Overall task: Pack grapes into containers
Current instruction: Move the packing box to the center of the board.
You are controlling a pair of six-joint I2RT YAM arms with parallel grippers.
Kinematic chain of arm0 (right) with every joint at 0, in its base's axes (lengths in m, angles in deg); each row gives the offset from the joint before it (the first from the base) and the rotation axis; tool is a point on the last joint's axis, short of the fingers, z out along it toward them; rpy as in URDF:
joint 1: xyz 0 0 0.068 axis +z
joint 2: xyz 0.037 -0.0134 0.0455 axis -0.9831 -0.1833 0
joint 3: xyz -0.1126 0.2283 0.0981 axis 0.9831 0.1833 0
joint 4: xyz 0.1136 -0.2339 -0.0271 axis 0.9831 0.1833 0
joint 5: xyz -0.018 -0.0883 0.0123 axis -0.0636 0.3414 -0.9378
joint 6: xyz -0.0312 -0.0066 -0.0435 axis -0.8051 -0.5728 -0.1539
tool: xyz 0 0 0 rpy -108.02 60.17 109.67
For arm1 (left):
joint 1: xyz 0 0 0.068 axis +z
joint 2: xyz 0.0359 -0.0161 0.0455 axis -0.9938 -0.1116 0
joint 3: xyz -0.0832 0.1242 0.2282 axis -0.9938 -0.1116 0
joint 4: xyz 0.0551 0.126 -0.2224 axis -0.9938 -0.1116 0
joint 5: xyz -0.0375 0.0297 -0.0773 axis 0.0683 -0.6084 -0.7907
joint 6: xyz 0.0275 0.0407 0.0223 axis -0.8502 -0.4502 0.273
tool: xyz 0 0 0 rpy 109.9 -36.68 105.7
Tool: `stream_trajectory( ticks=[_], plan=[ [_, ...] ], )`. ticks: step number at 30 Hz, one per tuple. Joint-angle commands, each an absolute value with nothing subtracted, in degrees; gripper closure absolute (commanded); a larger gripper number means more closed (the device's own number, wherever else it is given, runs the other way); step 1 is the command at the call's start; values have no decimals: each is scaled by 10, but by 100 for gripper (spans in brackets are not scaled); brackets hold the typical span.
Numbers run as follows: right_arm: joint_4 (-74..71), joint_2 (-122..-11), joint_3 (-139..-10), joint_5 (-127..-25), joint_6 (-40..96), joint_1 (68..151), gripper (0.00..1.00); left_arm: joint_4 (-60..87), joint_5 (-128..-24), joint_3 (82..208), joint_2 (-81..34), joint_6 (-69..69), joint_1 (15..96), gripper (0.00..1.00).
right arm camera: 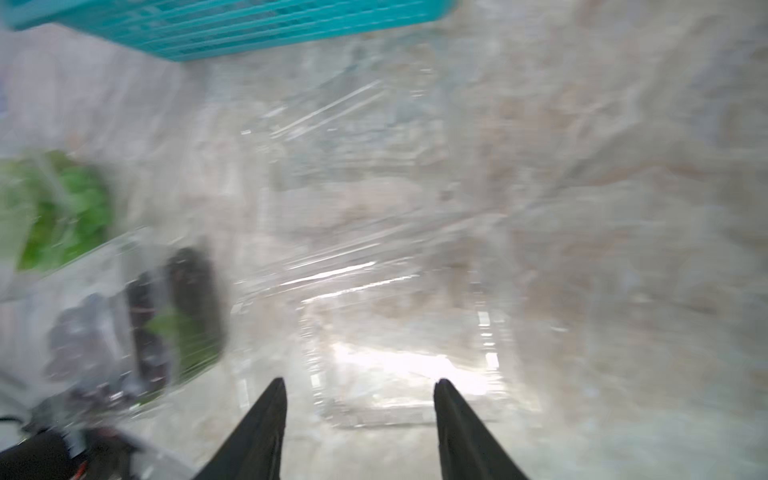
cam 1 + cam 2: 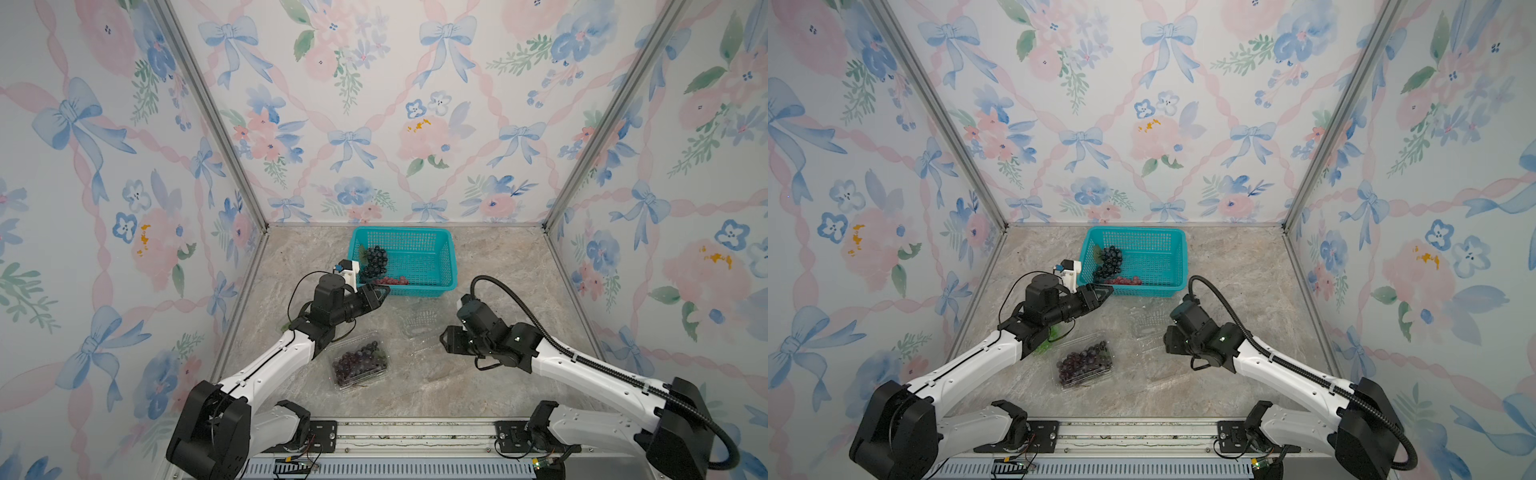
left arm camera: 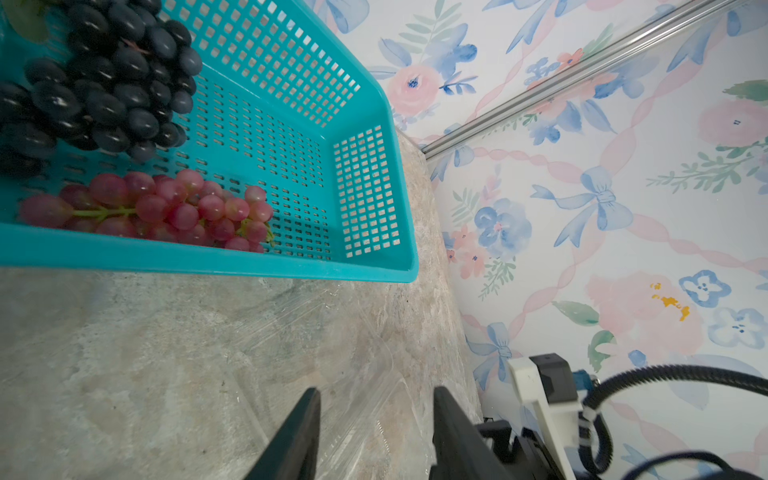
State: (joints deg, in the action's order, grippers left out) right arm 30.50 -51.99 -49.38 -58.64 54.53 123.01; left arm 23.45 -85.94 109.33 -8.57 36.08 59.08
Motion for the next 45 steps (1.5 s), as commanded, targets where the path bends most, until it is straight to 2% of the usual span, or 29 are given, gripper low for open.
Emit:
stream_trajectory(
  ticks=[1,5,10,24,31,34,41,45],
  plan=[
    [352,-515,-463,-587,498,1187,41,224,-869,1126,-103,352,587,54],
    [337,-516,-445,-600,478,1154,38,225,-866,1133,-118,351,587,54],
    [318,-540,-435,-617,477,1151,38,225,-865,1136,-125,353,585,54],
    [304,-556,-460,-563,562,1278,39,225,-864,1135,-121,352,586,54],
    [295,-560,-467,-573,585,1311,38,224,-862,1136,-122,353,586,54],
    [305,-558,-470,-573,589,1321,35,224,-858,1136,-119,354,586,54],
    [375,-486,-511,-559,539,1274,26,203,-796,1161,-103,342,586,53],
    [382,-512,-601,-586,437,1233,21,167,-723,1201,-109,321,586,47]
  ],
)
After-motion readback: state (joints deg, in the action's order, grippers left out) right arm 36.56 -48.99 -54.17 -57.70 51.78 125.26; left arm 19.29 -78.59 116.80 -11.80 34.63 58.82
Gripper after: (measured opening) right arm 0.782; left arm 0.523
